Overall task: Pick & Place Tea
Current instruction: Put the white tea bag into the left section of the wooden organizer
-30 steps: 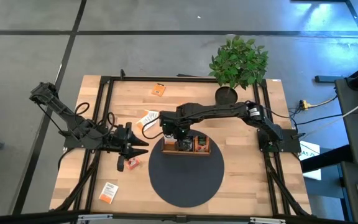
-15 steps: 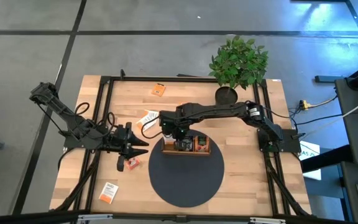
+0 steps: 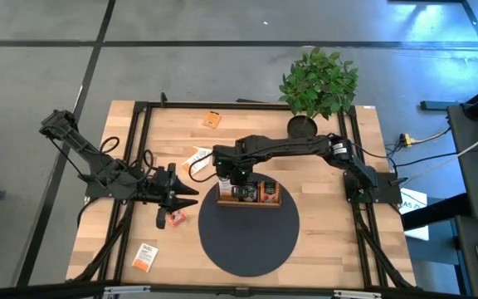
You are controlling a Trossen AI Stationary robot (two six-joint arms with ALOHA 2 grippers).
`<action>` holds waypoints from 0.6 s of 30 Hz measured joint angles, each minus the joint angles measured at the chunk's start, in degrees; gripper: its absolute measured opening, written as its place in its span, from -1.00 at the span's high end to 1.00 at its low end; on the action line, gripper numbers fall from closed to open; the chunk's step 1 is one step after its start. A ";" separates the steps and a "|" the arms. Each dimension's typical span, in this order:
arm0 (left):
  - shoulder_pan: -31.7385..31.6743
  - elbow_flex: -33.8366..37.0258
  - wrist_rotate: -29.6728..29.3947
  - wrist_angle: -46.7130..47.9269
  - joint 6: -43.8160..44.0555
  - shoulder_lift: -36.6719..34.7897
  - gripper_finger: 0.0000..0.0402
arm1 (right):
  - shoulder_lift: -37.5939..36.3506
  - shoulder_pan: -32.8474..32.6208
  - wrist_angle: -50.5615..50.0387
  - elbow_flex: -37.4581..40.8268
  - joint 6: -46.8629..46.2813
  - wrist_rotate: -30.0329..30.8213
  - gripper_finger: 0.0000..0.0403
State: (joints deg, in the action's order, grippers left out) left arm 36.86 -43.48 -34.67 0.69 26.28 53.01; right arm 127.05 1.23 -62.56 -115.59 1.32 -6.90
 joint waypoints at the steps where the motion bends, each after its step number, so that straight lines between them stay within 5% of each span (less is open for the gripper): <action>1: 0.00 0.00 0.58 0.00 0.00 0.00 0.38 | -0.24 0.11 -0.26 0.00 -0.82 -0.02 0.52; 7: 1.08 0.00 6.37 1.07 7.63 -0.02 0.38 | -4.67 0.64 -0.31 -0.02 -5.62 -0.04 0.49; 18: 8.08 -0.02 13.46 23.68 47.07 4.67 0.38 | -6.48 -0.83 1.69 -0.02 -8.08 -0.08 0.50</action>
State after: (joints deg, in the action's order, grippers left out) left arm 44.94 -43.51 -21.21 24.37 73.35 57.69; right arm 120.57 0.40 -60.87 -115.61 -6.76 -6.98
